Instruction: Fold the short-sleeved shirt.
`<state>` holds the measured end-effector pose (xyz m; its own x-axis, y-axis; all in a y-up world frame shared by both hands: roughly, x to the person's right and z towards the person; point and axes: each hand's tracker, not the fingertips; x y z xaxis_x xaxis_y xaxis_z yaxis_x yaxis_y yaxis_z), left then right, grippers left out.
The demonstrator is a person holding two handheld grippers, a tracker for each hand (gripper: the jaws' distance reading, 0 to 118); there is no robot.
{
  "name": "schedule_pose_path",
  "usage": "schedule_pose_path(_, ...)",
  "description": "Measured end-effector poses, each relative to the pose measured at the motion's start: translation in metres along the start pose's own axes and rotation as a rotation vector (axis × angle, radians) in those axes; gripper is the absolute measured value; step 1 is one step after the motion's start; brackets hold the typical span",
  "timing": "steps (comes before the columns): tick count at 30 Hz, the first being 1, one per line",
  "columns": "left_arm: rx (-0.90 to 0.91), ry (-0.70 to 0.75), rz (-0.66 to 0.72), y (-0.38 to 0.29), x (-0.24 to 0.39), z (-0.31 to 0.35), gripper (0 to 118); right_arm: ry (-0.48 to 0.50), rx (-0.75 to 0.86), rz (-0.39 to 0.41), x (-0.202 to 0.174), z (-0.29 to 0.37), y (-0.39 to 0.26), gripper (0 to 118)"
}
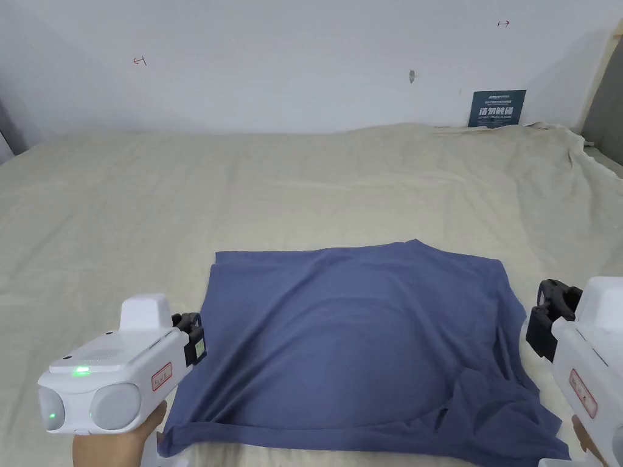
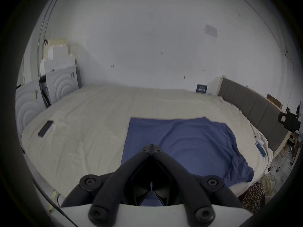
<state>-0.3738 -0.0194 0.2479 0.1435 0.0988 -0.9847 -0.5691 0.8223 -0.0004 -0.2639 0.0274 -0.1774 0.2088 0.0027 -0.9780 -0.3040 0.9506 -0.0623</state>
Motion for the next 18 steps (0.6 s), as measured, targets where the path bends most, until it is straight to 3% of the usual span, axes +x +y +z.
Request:
schedule_pose_path(2,-0.037,0.019,0.010,-0.012,-0.008,-0.007,7,0.000,-0.009,-0.009,0.003,-0.001,-0.003,0)
schedule_pose_path(3,-0.071,0.025,0.008,-0.018,-0.012,-0.010,16,-0.001,-0.014,-0.011,0.004,-0.002,-0.004,0)
schedule_pose_path(5,-0.145,0.052,0.018,-0.029,-0.019,-0.018,41,-0.006,-0.025,-0.009,0.006,-0.004,-0.008,0)
schedule_pose_path(6,-0.179,0.057,0.026,-0.036,-0.024,-0.023,63,-0.007,-0.031,-0.009,0.007,-0.005,-0.009,0)
schedule_pose_path(10,-0.289,0.087,0.051,-0.062,-0.040,-0.041,84,-0.009,-0.059,-0.018,0.008,-0.009,-0.016,0)
schedule_pose_path(11,-0.309,0.101,0.048,-0.070,-0.044,-0.047,89,-0.009,-0.067,-0.018,0.009,-0.010,-0.018,0)
schedule_pose_path(18,-0.423,0.192,0.066,-0.107,-0.066,-0.076,88,-0.013,-0.129,-0.022,0.011,-0.014,-0.034,0)
